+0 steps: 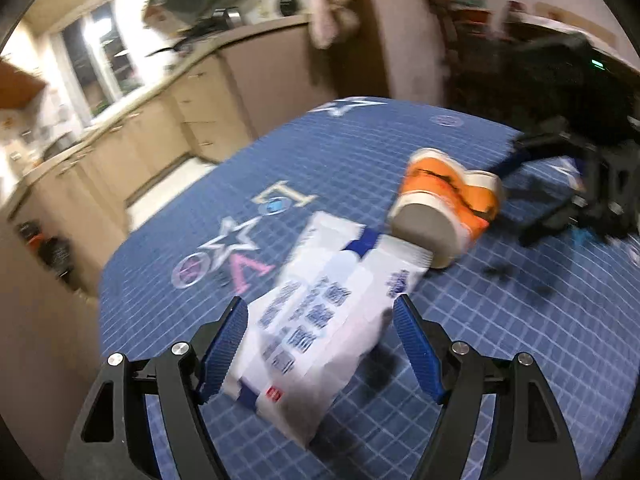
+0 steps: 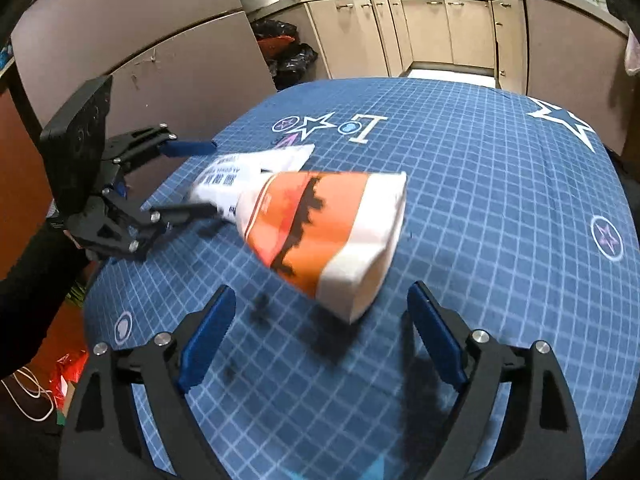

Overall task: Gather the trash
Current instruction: 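Grasp the white alcohol wipes packet with the left tool while the right tool grasps the orange paper cup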

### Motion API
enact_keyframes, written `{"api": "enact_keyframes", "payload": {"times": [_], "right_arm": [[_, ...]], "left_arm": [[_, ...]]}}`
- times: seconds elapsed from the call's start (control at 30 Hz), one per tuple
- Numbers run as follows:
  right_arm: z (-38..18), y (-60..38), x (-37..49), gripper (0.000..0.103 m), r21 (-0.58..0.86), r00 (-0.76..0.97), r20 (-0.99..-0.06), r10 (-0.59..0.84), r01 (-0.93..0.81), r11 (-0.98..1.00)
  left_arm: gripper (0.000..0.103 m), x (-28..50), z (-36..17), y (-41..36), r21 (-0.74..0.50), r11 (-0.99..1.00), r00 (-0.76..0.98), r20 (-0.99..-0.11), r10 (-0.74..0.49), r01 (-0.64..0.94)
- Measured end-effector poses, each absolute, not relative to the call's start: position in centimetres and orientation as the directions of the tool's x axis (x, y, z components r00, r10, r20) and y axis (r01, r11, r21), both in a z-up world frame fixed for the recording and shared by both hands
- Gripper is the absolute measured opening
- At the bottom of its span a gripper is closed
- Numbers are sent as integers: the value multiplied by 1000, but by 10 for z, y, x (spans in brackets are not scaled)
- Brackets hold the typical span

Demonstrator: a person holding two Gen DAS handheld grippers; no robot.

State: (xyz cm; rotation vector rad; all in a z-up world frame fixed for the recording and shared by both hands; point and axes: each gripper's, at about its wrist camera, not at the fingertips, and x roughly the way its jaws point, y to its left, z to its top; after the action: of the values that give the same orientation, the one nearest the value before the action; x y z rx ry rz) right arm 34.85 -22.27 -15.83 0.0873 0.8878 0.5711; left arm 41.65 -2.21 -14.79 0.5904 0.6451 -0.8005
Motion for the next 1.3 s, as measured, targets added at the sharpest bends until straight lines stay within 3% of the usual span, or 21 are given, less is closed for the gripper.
{"api": "enact_keyframes", "payload": {"times": [0.13,0.3,0.57,0.67,0.7,0.73,0.8,1.0,1.3], "right_arm": [[-157,-221,356,83,364,461,-681,568,-460,810],[-158,-215,362,70,384,446,-672,591,-473,793],[-151,-206,359,62,374,435,-663,609,-512,773],[-150,-203,359,50,383,431,-655,620,-518,765],[-150,-203,359,37,389,424,-655,625,-519,761],[-149,-202,360,28,392,421,-657,625,-518,761],[-151,-199,363,20,398,411,-658,630,-520,755],[-144,-199,353,7,392,454,-625,635,-521,758],[-122,-219,311,7,342,575,-593,563,-453,823]], "left_arm": [[76,426,-151,-28,253,485,499,-719,-484,837],[80,438,-159,-38,262,415,455,-748,-484,872],[82,440,-174,-40,250,366,412,-773,-481,896],[82,445,-175,-35,218,396,408,-768,-494,892],[81,445,-175,-35,216,410,416,-762,-496,886],[79,445,-175,-34,215,418,420,-759,-497,883],[72,443,-175,-34,213,436,430,-756,-493,875],[55,428,-167,-25,213,514,485,-729,-483,831],[51,366,-157,-14,185,670,583,-684,-438,719]]}}
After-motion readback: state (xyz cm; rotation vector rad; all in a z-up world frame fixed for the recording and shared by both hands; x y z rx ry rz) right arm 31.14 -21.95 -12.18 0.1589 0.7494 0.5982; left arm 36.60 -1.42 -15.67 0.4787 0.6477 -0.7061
